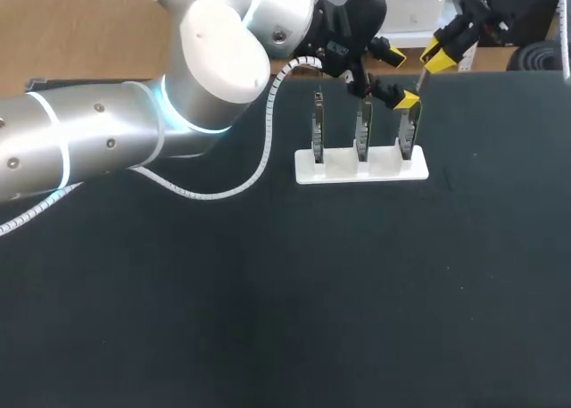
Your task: Pick up the optical module with the left hand, and insert it into the network port with the right hand.
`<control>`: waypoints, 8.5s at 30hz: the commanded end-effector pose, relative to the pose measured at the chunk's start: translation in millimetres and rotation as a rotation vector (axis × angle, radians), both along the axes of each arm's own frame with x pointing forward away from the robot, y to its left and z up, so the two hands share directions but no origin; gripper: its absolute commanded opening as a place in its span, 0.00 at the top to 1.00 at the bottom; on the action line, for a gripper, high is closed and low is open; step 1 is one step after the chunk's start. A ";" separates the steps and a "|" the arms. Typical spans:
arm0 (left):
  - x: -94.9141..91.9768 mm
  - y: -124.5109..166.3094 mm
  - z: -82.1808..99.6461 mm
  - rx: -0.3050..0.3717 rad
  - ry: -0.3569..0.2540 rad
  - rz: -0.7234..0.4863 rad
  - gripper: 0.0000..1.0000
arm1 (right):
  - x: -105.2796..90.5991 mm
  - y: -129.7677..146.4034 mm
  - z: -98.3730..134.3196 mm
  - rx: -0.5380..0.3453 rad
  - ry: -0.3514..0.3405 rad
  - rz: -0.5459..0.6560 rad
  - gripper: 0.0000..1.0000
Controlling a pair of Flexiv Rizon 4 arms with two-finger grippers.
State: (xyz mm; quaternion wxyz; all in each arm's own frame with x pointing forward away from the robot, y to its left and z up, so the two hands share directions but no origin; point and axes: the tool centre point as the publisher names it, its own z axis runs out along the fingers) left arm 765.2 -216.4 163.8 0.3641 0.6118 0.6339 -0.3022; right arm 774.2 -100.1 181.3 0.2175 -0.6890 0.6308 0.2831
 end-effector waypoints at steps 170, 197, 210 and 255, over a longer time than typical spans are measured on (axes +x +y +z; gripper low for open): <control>-1.2 1.1 0.0 0.000 -0.002 0.001 0.00 | -0.8 3.9 -11.7 -0.100 0.049 -0.027 1.00; -1.2 1.1 0.0 0.000 -0.002 0.001 0.00 | 5.0 3.8 -11.7 -0.102 0.043 -0.022 1.00; -1.2 1.1 0.0 0.000 -0.002 0.001 0.00 | 8.3 3.7 -15.0 -0.101 0.050 -0.019 1.00; -1.2 1.1 0.0 0.000 -0.002 0.001 0.00 | -3.3 3.6 4.9 -0.168 -0.033 -0.029 1.00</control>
